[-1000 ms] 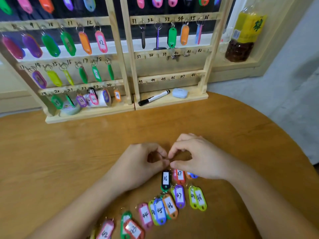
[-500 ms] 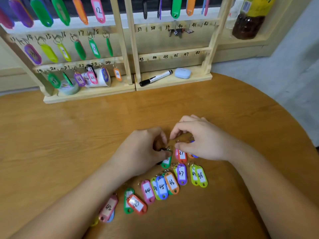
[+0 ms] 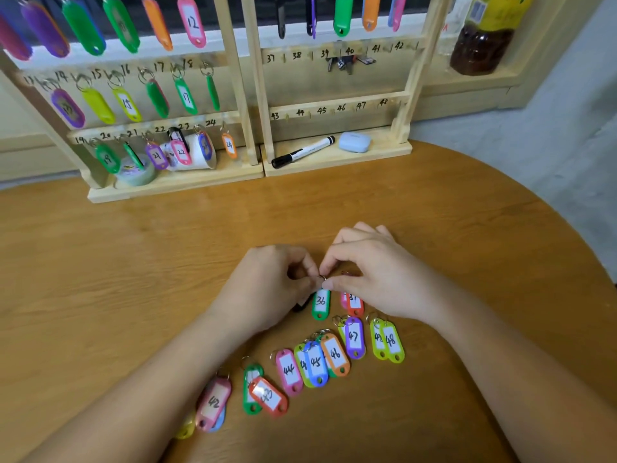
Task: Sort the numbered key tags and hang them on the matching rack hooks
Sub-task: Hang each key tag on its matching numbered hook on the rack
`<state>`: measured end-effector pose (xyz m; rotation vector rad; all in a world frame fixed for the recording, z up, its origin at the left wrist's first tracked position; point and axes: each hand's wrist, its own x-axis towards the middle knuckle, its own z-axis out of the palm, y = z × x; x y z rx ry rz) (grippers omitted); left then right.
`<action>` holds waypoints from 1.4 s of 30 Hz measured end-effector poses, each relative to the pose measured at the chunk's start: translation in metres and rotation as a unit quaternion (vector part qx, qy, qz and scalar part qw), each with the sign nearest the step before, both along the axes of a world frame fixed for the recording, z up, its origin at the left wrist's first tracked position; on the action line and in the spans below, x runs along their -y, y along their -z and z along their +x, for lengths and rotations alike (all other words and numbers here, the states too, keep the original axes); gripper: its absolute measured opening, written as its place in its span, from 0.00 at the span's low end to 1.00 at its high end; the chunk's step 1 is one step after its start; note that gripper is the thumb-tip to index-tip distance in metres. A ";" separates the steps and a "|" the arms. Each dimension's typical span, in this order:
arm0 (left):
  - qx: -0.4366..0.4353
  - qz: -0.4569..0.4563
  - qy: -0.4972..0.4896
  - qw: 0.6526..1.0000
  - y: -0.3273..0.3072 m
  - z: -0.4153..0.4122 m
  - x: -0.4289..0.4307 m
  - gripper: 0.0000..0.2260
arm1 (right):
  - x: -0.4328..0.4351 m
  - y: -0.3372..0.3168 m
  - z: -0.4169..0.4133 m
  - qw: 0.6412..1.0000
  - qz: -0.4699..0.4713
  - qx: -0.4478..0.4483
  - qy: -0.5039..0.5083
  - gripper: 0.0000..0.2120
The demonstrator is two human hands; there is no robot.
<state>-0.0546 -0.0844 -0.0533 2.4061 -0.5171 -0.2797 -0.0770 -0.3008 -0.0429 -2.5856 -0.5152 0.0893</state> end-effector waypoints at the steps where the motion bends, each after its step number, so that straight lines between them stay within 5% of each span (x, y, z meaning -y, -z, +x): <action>1: -0.003 -0.006 -0.003 1.000 -0.001 0.001 -0.002 0.05 | 0.000 0.000 0.000 1.000 0.008 0.005 0.010 0.03; 7: -0.002 -0.013 -0.018 1.000 -0.001 0.005 -0.007 0.04 | -0.003 -0.001 -0.002 0.999 -0.008 0.005 0.036 0.10; 19: 0.003 -0.023 -0.025 0.999 -0.001 0.009 -0.014 0.04 | -0.022 0.002 -0.005 0.997 -0.065 0.030 0.027 0.04; 28: 0.005 -0.033 -0.031 0.999 -0.002 0.014 -0.017 0.04 | -0.028 0.008 -0.005 0.990 -0.127 0.054 -0.001 0.09; 34: 0.007 -0.064 -0.021 0.998 -0.024 0.026 -0.017 0.03 | -0.014 -0.014 0.005 0.995 -0.049 0.066 0.047 0.06; 42: 0.117 -0.060 -0.001 0.991 -0.082 0.071 0.027 0.05 | 0.029 -0.070 0.050 0.976 0.055 0.166 0.129 0.04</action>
